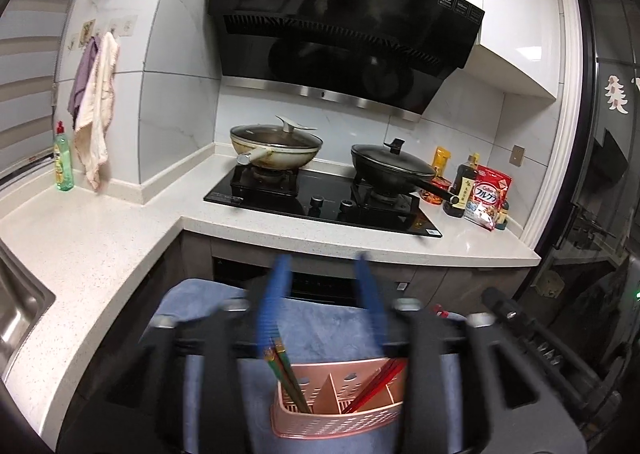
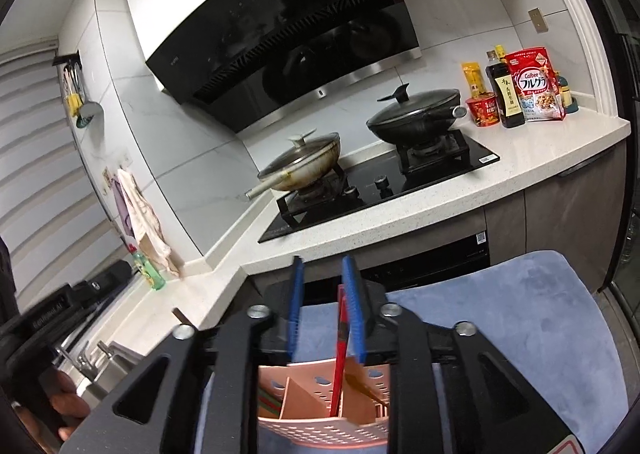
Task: Organize utensils
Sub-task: 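Lower the chopsticks into the pink holder and open both tools, then move both open tools back down to the last two dark red chopsticks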
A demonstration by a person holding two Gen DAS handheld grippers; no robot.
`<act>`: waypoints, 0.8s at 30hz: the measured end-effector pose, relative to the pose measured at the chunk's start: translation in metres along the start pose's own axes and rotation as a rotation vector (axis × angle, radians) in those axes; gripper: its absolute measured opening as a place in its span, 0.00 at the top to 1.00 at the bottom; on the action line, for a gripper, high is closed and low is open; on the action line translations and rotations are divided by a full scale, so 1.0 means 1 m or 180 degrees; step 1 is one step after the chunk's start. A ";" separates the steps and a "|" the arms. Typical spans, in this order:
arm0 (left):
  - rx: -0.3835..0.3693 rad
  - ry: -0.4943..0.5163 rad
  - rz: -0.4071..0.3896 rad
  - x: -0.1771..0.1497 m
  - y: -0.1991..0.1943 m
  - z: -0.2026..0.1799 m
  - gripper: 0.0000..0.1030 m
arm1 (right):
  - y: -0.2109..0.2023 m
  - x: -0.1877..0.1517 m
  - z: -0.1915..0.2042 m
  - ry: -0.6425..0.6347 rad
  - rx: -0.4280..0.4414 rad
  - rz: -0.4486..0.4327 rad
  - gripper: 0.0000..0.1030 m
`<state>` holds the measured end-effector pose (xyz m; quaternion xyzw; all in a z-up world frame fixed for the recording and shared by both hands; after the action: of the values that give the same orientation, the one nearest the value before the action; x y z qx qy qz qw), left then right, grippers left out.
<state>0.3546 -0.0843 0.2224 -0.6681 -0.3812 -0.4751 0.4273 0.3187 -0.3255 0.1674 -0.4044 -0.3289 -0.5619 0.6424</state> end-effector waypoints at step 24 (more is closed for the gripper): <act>0.0306 0.0432 0.0439 -0.074 -0.103 0.010 0.47 | -0.132 -0.049 0.023 -0.0586 0.0033 0.0332 0.63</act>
<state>0.2445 -0.0476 0.1707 -0.6378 -0.3268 -0.4700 0.5154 0.1819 -0.2884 0.1544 -0.4675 -0.3679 -0.4864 0.6399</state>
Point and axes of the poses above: each gripper's, at about its wrist camera, not at the fingertips, and y roughly the way its jaws point, z to its left, x to its top, the point moved 2 cm from there along y, roughly the way its jaws point, and after that the axes turned 9 degrees about -z, right-handed, at the moved point
